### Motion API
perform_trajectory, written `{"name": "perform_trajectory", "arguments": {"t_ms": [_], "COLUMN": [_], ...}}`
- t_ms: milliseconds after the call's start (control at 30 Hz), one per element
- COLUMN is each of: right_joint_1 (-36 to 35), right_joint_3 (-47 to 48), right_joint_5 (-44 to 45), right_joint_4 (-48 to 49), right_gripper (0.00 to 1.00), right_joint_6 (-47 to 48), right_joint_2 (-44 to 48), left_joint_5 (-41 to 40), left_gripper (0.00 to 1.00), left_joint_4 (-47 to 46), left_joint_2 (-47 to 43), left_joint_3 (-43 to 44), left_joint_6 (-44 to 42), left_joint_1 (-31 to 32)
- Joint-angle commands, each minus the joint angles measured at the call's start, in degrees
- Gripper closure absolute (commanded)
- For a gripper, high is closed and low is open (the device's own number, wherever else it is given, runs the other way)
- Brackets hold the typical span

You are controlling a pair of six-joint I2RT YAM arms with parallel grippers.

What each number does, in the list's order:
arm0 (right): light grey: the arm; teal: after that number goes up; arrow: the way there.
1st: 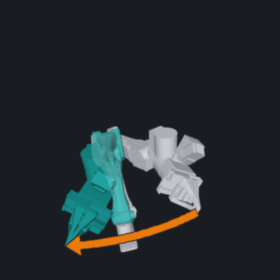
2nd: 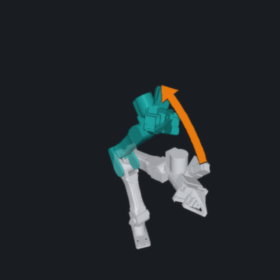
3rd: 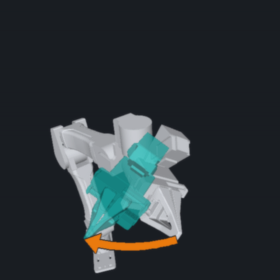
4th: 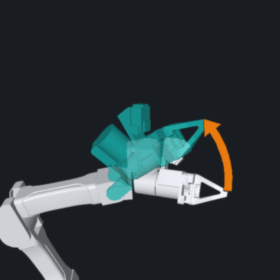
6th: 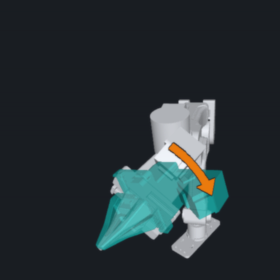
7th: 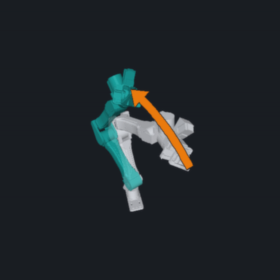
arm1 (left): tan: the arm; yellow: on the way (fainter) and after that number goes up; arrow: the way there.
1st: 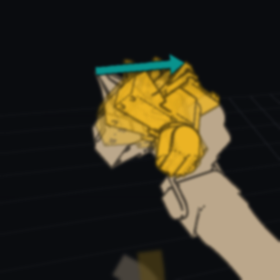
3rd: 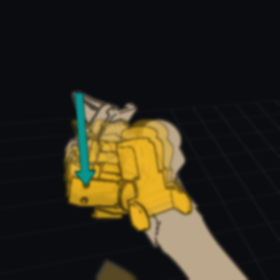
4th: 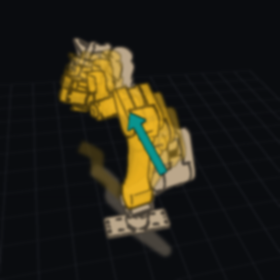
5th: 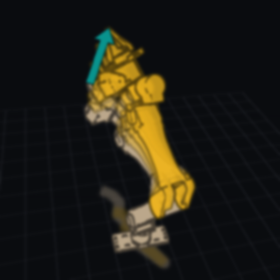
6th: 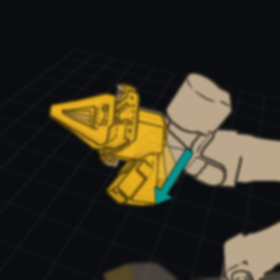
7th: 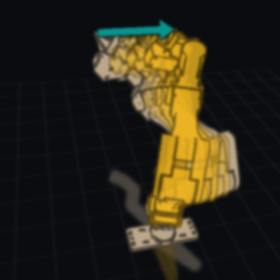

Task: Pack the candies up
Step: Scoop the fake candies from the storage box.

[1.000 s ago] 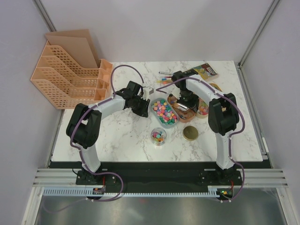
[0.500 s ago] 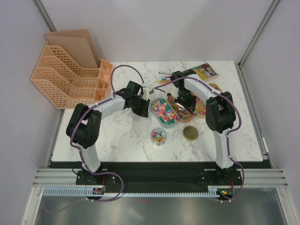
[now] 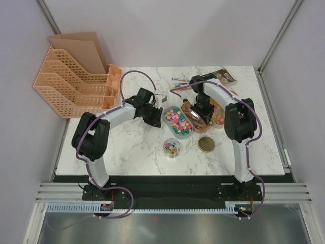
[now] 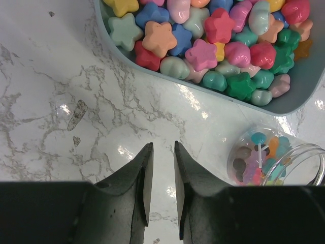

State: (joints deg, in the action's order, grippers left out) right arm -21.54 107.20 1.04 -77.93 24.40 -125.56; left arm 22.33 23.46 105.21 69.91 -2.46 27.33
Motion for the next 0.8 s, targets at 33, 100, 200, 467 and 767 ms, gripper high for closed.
{"name": "perform_trajectory", "arguments": {"t_ms": [33,100,200,467,767], "right_joint_1": [-0.61,-0.61,-0.61,-0.17,-0.34], "right_joint_3": [2.05,1.79,1.26,-1.11,-1.73], "right_joint_5": [-7.54,-8.15,-8.77,-8.86,-7.38], "right_joint_4": [-5.65,-5.65,-5.39,-0.39,1.81], "right_gripper": [1.00,1.00,1.00,1.00,1.00], "right_joint_6": [1.35,1.09,0.47,-1.81,-6.47], "right_joint_2": [-1.45,-1.09,-0.92,1.10,2.24], "left_joint_5": [0.96,0.96,0.96,2.54,4.66], "left_gripper": [0.70,0.70,0.70,0.69,0.69], "left_joint_4": [-0.88,-0.44,0.00,0.97,1.23], "left_joint_2": [-2.82,-3.08,-3.61,-5.80,-7.03], "left_joint_3": [1.28,1.28,1.54,1.54,1.19], "left_joint_6": [-1.58,-2.02,-2.72,-5.54,-6.15], "left_joint_1": [-0.61,-0.61,-0.88,-1.67,-1.67]}}
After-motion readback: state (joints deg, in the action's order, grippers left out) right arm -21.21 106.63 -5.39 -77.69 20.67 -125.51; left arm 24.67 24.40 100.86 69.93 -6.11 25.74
